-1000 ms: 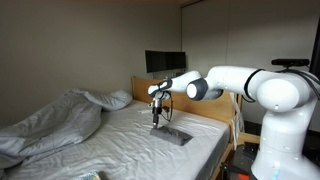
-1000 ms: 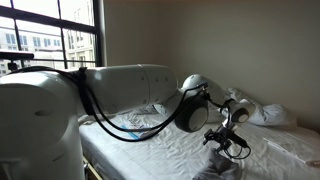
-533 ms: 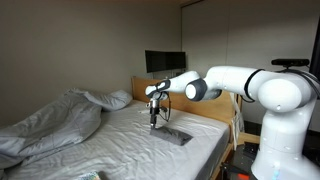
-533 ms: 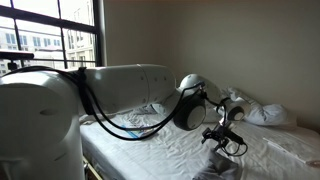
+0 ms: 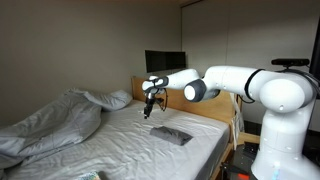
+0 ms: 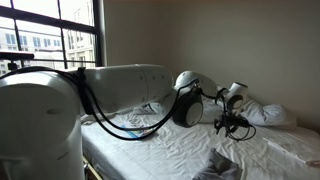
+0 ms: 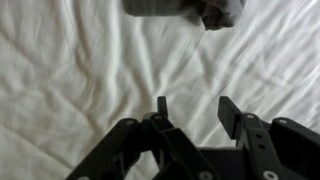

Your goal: Fold the grey thing in half

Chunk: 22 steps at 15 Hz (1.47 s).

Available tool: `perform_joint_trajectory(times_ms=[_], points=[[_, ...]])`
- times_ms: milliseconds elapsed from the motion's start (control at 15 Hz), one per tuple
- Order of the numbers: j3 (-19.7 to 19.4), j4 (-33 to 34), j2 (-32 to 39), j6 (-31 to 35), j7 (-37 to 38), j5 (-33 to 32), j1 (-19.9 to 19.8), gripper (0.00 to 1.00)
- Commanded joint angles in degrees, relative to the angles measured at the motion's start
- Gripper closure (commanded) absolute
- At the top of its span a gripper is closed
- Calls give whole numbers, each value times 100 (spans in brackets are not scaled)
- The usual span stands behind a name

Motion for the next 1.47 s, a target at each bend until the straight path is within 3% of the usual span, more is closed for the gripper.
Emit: perform_joint_trajectory(times_ms=[0, 200, 333, 733, 1067, 1400], points=[[-417, 184, -3, 630, 847, -354, 315, 74], [-576, 16, -2, 1494, 1620, -870, 585, 90], [-905, -165, 19, 2154, 2194, -981, 821, 94], [-2178, -695, 91, 3566, 4612, -1515, 1490, 91], [-4002, -1128, 109, 3589, 6680, -1723, 2256, 90], [-5252, -2119, -75, 2949, 8286, -2281, 3256, 91]])
